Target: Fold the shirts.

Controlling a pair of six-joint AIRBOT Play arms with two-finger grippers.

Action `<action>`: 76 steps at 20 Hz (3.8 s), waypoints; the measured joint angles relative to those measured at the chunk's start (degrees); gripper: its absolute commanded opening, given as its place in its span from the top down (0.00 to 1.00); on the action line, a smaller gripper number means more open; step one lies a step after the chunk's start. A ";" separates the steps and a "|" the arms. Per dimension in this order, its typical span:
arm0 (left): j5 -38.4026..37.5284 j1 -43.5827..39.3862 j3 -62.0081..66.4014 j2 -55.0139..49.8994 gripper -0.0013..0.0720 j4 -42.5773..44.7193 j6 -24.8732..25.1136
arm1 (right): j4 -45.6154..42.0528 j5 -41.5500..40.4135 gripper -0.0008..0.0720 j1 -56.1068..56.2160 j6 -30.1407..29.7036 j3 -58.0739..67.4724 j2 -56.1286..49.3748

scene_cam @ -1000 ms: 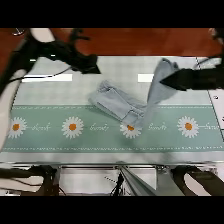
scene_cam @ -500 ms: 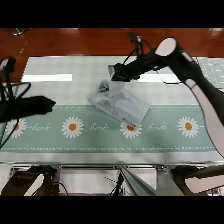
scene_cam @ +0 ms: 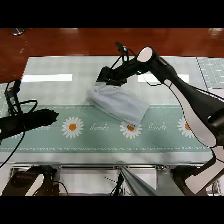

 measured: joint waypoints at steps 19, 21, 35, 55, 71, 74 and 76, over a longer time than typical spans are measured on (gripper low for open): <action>1.68 0.04 -0.48 -3.74 0.95 -3.32 0.50 | -20.41 -16.44 0.14 -17.88 25.83 -74.34 60.85; 1.68 0.04 -0.48 -3.98 0.95 -3.85 0.66 | -9.86 -19.19 0.14 -17.94 17.51 -75.73 55.28; 1.64 0.04 -0.50 -4.22 0.95 -5.44 0.70 | 12.09 -14.84 0.95 -16.22 -10.82 -55.91 22.80; 1.68 0.04 -0.50 -4.22 0.95 -6.69 0.46 | -17.40 34.58 0.95 -37.44 7.50 14.21 24.52; 3.43 0.04 -0.48 -4.22 0.95 -7.04 0.52 | -34.23 43.67 0.95 -85.33 8.96 -27.52 57.48; 3.72 0.04 -0.48 -4.22 0.95 -7.04 0.52 | -43.50 43.52 0.12 -89.77 12.63 -34.56 63.32; 3.74 0.04 -0.48 -4.22 0.95 -7.06 0.52 | -48.68 43.30 0.13 -91.06 14.36 -37.11 65.22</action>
